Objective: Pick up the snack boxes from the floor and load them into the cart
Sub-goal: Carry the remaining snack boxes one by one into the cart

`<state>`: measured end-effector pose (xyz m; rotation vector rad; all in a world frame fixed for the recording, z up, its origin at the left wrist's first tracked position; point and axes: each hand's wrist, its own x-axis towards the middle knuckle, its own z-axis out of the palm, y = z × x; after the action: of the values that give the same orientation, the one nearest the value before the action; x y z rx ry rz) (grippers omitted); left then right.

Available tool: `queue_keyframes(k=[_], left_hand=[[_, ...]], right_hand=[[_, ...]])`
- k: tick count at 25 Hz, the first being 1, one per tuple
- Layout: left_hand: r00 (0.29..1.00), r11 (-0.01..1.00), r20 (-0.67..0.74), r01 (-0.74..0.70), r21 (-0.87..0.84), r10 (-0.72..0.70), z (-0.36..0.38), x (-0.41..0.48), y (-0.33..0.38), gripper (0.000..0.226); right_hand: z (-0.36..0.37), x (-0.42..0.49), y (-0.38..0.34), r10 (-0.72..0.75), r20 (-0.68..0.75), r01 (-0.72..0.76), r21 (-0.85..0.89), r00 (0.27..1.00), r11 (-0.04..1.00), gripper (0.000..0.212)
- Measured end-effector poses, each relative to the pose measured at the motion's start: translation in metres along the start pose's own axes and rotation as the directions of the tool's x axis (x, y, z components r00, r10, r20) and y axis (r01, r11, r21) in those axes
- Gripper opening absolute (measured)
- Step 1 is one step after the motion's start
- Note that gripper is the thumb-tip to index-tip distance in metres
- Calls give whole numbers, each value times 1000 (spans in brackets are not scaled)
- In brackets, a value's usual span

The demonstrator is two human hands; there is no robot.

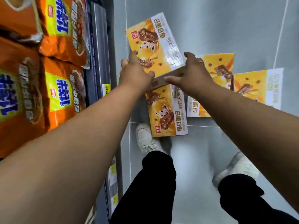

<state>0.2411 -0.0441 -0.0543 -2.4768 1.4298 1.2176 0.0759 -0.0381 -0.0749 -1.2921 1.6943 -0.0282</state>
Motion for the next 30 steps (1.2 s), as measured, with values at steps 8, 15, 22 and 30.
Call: queue_keyframes(k=[8, 15, 22, 30], left_hand=[[955, 895, 199, 279, -348, -220, 50, 68, -42, 58], [947, 832, 229, 309, -460, -225, 48, 45, -38, 46], [971, 797, 188, 229, -559, -147, -2, -17, 16, 41], [1000, 654, -6, -10, -756, 8, -101, -114, 112, 52]], right_hand=[[48, 65, 19, 92, -37, -90, 47, 995, 995, 85], [40, 40, 15, 124, -81, -122, 29, 989, 992, 87], [-25, -26, -17, 134, -134, -114, 150, 982, 982, 72], [-143, -115, -87, 73, -248, 10, 320, 966, 947, 67]])
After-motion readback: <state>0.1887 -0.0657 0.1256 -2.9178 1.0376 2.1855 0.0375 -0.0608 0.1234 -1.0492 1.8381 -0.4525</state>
